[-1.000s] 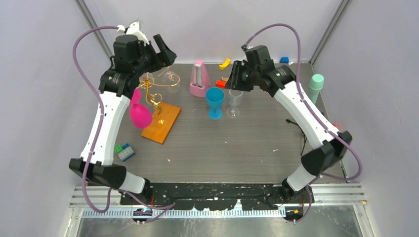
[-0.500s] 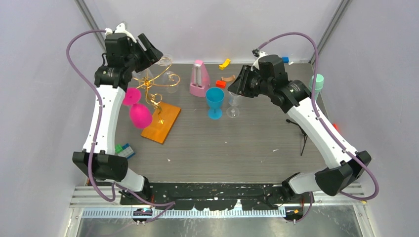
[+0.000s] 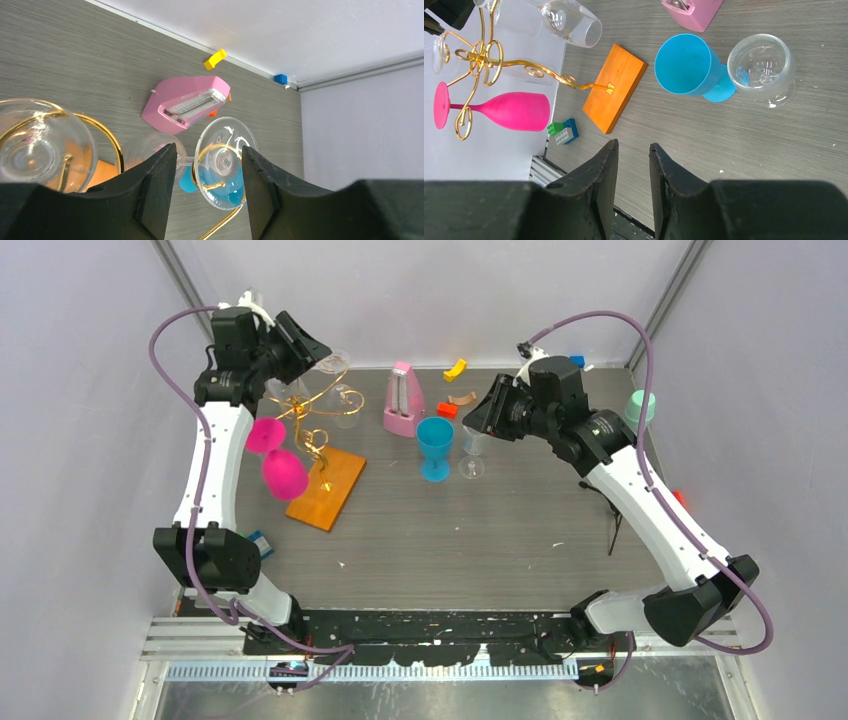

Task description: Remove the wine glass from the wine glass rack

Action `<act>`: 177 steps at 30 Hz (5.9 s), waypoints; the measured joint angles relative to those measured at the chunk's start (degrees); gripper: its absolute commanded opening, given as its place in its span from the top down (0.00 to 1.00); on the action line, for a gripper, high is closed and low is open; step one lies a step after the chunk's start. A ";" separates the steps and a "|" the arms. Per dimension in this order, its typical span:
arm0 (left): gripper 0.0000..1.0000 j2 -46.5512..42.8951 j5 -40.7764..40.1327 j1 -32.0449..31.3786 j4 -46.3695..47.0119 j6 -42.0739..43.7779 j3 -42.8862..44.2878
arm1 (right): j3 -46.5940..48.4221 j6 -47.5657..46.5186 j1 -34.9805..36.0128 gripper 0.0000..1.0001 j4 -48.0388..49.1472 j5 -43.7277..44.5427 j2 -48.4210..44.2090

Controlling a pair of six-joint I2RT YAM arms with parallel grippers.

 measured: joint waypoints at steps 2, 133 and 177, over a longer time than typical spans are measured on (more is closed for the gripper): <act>0.52 0.42 1.57 0.26 0.87 -0.48 -0.48 | -0.35 0.31 0.00 0.67 0.00 0.02 0.00; 1.00 -6.86 14.73 10.47 29.40 -36.87 -17.88 | -5.64 2.97 0.00 0.69 3.45 1.70 -3.76; 1.00 0.00 14.56 -6.93 41.53 -45.55 -14.73 | -11.23 2.23 0.00 0.40 16.63 -2.27 -6.40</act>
